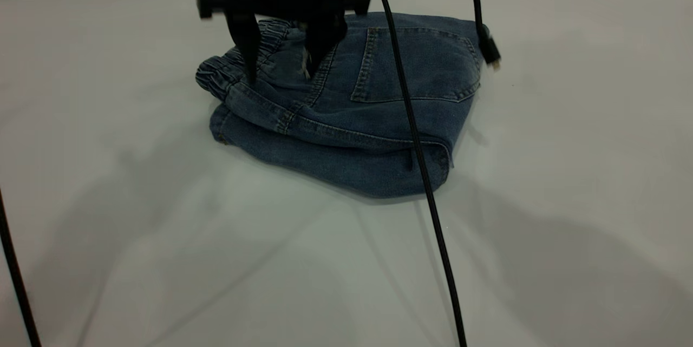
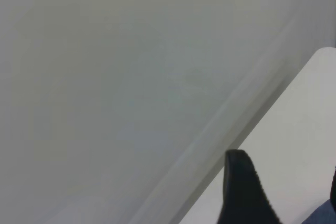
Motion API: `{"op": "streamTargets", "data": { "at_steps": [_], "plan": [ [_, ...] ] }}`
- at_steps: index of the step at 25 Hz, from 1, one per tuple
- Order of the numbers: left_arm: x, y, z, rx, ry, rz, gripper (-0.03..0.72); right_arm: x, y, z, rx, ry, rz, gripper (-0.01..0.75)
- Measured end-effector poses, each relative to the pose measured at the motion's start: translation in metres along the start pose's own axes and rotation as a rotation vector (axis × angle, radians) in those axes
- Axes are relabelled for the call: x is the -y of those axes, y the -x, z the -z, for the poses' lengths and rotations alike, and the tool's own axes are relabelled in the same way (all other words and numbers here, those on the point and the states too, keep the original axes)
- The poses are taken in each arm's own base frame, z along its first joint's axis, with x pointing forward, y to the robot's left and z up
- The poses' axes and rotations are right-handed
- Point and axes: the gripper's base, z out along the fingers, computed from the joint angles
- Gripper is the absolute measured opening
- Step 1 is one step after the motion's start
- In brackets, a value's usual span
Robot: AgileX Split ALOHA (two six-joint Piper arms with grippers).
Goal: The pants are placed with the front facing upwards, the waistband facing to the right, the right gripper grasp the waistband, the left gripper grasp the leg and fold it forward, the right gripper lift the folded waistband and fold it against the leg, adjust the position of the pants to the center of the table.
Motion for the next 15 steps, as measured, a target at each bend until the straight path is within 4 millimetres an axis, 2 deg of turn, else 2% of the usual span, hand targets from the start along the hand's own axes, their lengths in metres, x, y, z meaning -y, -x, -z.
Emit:
{"op": "streamTargets", "data": {
  "at_steps": [4, 15],
  "plan": [
    [0.0, 0.0, 0.0, 0.0, 0.0, 0.0, 0.378, 0.006, -0.005, -0.024, -0.038, -0.019, -0.006, 0.44],
    [0.001, 0.0, 0.0, -0.004, -0.008, 0.004, 0.378, 0.0, -0.01, -0.029, -0.052, -0.031, 0.029, 0.44]
  ]
}}
